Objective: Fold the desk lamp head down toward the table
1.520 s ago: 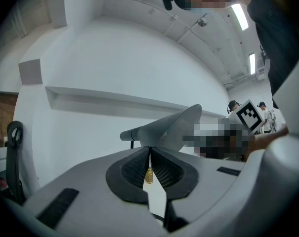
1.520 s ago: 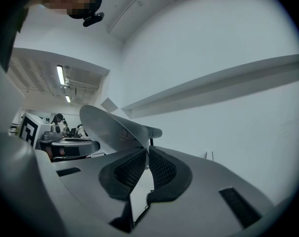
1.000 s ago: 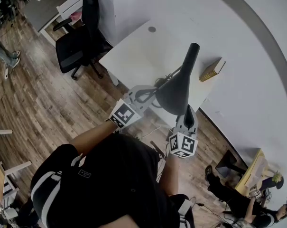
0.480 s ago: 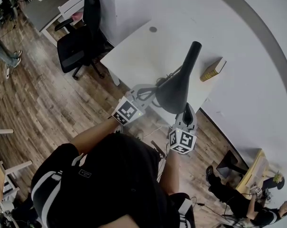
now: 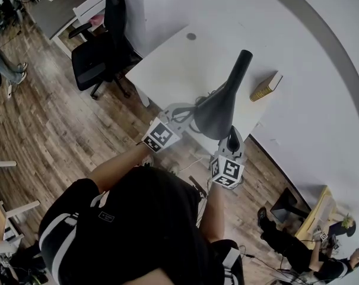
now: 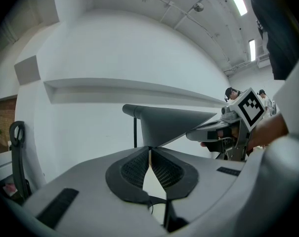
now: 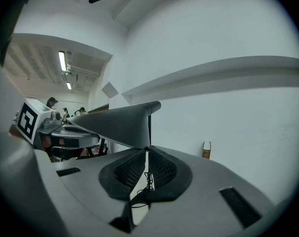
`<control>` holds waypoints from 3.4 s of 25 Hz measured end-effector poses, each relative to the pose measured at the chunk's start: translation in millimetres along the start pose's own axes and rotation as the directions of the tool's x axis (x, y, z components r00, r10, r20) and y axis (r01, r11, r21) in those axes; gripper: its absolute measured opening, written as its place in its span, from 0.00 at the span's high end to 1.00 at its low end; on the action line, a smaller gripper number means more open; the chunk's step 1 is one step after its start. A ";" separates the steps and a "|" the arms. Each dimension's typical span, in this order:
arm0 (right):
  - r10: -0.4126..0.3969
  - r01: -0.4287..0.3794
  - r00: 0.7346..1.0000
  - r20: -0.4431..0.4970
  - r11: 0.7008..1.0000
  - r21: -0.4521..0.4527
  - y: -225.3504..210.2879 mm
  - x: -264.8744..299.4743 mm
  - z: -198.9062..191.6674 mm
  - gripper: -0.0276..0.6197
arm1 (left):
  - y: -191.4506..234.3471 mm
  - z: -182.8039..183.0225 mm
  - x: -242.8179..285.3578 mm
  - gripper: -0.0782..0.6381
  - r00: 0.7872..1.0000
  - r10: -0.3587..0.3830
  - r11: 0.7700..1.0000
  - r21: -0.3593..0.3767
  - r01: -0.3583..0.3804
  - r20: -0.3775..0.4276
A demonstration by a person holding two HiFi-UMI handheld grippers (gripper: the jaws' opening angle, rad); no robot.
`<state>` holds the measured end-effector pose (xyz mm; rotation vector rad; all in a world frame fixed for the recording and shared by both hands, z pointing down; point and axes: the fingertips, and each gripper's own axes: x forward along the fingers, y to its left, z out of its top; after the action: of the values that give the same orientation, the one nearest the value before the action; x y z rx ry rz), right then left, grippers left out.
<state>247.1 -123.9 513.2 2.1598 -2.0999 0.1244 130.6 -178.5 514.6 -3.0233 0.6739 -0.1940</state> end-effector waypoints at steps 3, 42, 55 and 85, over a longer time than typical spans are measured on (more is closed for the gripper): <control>0.000 0.000 1.000 -0.006 1.000 -0.007 -0.6 3.8 -4.1 0.91 | 1.9 -4.9 2.8 0.84 1.000 0.003 1.000 0.009 -0.003 -0.012; -0.037 0.026 0.994 -0.105 0.995 -0.101 0.5 -4.3 -28.2 0.84 | 8.2 -30.4 14.8 0.84 0.998 -0.008 0.999 0.043 0.011 -0.064; -0.006 -0.066 0.988 -0.153 0.885 -0.461 35.1 -31.1 -9.3 0.76 | 3.5 -41.2 16.6 0.84 0.996 -0.035 0.999 0.037 0.038 -0.079; 0.039 -0.159 0.978 -0.207 0.779 -0.607 48.6 -28.8 -10.1 0.83 | -54.0 -7.1 -12.9 0.71 0.945 -0.131 0.645 0.698 0.311 -0.300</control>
<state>198.0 -95.2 520.5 1.5756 -1.8026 -0.3118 140.9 -124.2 523.7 -2.2717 0.1352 -0.6522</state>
